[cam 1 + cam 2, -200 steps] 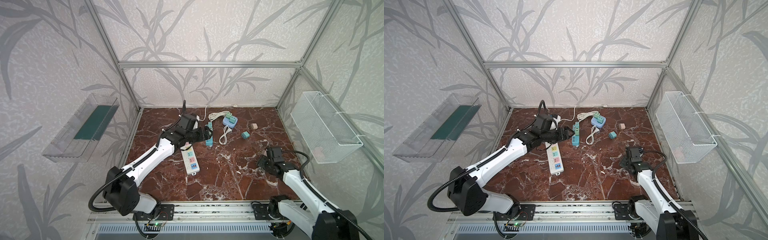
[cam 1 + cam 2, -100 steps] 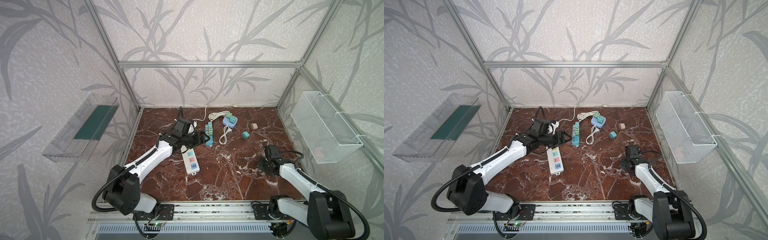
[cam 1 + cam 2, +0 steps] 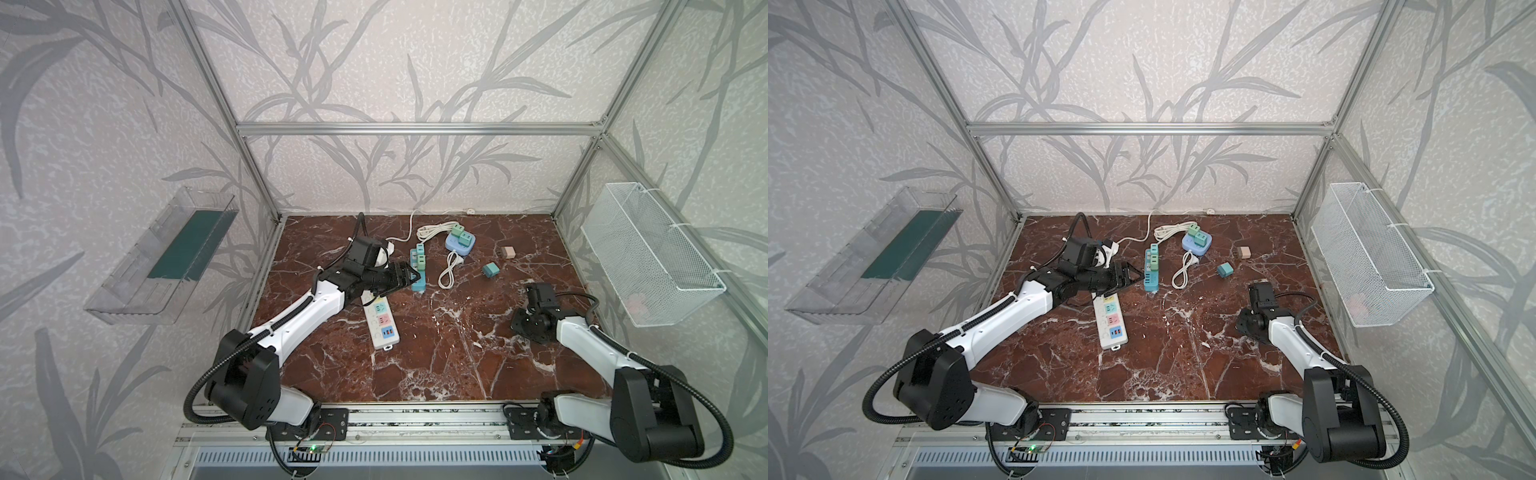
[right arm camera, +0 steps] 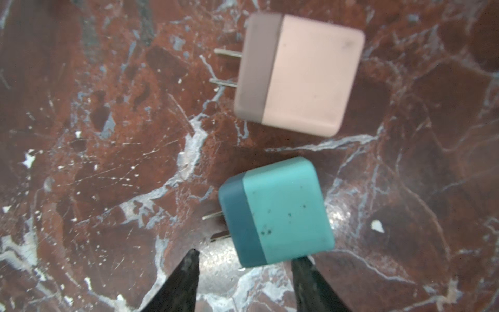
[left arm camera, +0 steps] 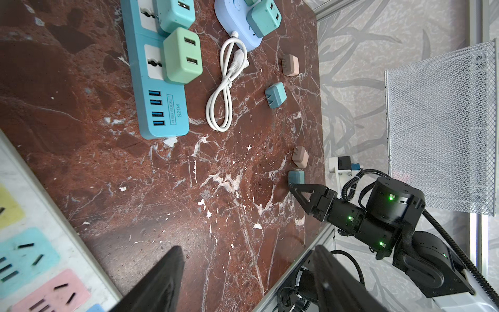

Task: Insert the plug
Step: 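Close the right gripper on the small teal adapter and lift it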

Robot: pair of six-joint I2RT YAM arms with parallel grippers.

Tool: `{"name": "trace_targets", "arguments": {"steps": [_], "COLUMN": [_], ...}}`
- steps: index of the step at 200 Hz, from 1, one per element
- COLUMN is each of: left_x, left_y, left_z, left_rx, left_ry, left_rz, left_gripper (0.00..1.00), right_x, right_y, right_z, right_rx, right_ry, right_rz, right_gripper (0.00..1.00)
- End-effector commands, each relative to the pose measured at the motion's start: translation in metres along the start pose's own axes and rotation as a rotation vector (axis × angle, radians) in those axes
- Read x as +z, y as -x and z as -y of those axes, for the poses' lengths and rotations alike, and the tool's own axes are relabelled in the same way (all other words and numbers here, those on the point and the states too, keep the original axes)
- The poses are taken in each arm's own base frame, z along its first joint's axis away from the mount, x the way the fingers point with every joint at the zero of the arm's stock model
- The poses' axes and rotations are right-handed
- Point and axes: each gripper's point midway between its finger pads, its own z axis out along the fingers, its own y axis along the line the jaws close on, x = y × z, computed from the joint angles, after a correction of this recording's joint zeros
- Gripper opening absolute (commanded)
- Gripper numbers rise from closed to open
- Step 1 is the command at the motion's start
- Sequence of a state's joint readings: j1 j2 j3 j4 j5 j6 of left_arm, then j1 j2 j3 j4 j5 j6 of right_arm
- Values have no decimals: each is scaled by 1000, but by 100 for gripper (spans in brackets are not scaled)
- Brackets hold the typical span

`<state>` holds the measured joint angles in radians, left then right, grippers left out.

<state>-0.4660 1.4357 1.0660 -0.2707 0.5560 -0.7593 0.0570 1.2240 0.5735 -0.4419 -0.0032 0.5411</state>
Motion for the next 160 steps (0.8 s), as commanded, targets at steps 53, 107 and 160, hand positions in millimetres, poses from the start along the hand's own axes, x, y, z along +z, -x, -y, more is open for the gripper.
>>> {"name": "trace_targets", "arguments": {"steps": [53,107,160], "left_x": [-3,-3,-3], "left_y": [9,9,11], "left_z": [5,6,4], "left_rx": [-9,-17,-19], "left_ry": [-40,-50,-44], "left_rz": [14,11,15], "left_gripper": [75,75,74], "right_x": [-18,6,14], "right_y": [30,28,19], "right_z": [11,12,-11], "right_rx": [8,-5,-12], "right_ry": [-82,-87,49], "right_rz": [92,-1,-57], "right_gripper": [66,66,56]}}
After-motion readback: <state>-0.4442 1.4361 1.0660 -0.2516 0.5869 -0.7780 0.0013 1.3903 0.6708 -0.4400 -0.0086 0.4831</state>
